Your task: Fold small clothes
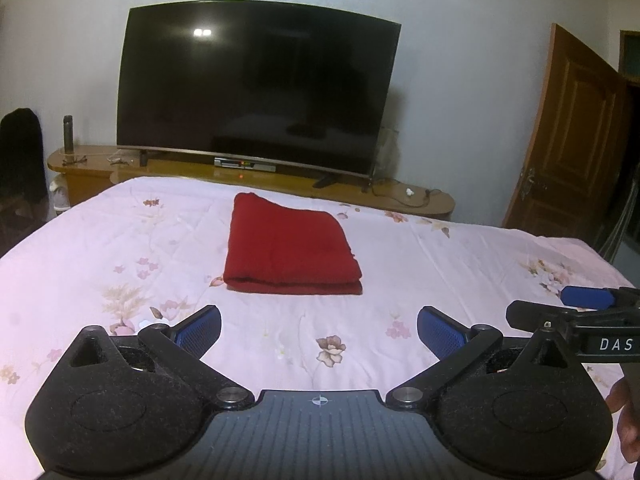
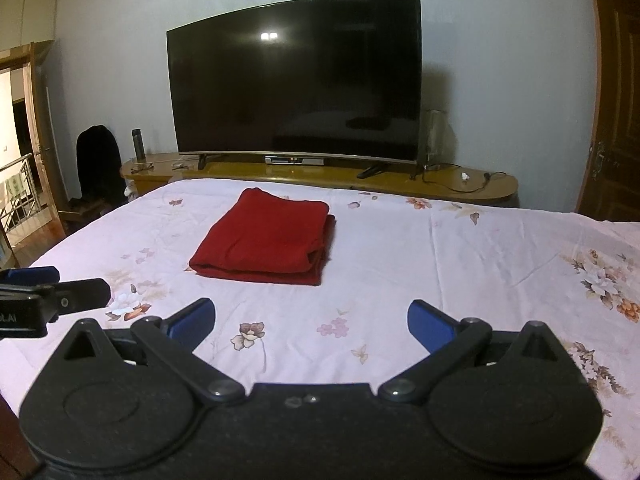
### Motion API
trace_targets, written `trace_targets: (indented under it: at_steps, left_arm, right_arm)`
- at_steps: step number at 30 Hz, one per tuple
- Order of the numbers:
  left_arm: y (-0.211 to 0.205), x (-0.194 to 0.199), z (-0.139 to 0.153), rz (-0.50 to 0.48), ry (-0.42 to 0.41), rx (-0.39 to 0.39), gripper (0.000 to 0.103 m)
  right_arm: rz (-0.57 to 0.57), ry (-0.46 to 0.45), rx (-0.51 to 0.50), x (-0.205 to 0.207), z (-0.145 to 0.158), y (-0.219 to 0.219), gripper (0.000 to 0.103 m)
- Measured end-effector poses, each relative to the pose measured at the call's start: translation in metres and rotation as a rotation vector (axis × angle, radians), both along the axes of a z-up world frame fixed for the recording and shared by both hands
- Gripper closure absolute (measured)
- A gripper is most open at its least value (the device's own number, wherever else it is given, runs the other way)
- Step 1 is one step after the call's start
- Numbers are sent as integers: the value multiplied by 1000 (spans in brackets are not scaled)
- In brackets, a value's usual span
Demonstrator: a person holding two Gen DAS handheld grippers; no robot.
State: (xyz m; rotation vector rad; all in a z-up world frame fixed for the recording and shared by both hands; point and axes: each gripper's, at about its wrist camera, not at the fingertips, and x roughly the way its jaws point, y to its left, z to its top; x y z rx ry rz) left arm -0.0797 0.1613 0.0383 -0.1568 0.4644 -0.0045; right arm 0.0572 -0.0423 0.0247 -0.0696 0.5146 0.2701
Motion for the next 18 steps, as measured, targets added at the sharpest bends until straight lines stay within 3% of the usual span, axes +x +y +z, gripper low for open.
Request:
trace_targets:
  at_steps: [18]
  left_arm:
    - [8, 3, 1, -8, 3, 8, 0]
  right_arm:
    - [-2, -7, 4, 0, 1, 5, 1]
